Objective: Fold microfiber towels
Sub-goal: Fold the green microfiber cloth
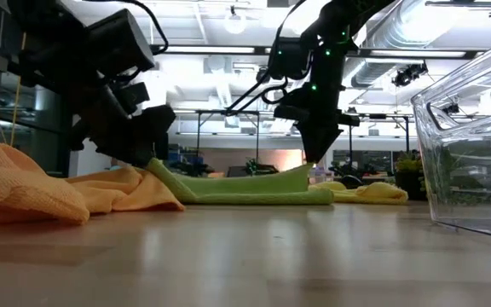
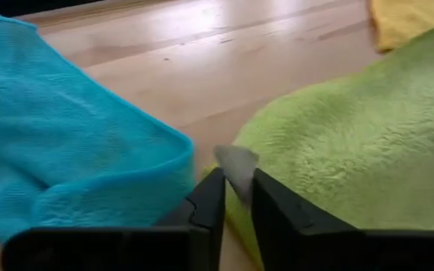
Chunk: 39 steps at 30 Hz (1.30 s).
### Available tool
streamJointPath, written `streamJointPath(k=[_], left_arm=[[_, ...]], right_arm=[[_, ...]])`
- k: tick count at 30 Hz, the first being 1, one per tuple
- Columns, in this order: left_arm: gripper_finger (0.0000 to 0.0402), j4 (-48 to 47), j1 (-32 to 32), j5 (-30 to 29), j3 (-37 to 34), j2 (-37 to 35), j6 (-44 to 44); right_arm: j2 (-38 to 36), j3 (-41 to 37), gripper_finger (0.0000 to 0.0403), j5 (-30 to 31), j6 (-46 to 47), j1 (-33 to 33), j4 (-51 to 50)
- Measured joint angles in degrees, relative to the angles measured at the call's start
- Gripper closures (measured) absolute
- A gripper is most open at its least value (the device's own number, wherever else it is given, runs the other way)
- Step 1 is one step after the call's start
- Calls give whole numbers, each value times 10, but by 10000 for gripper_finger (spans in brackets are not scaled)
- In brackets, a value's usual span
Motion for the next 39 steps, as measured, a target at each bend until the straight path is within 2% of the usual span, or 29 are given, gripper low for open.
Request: streamJointPath(k=[5,9,14,18,22,24,27,31,36,39], left_arm=[[289,-38,28,8,0,-29,29],[254,-51,52,16,0,-78,90],[223,-46,68,31,0,-173,168],[210,-37,67,100,0,-262,205],[209,-14,53,192,0,-334,252],[211,-1,43,215,1,-359,263],[213,21,28,220,1,-381,268],[213,34,19,206,1,-387,268],[213,34,19,205,1,-379,266],[213,35,18,205,0,-372,264]], right_arm=[[-5,0,247,11,-21,0,2],[-24,0,205,12,-45,0,-1],[-50,0,184,-38,-83,2,-36],[-51,-11,183,-63,-94,11,-42],[-51,-77,183,-114,-17,14,31],[-51,-116,183,-138,35,18,89],[-51,-160,183,-144,105,31,138],[-51,-189,183,-123,188,52,179],[-47,-205,183,-85,267,76,222],[-37,-206,183,-82,295,82,235]])
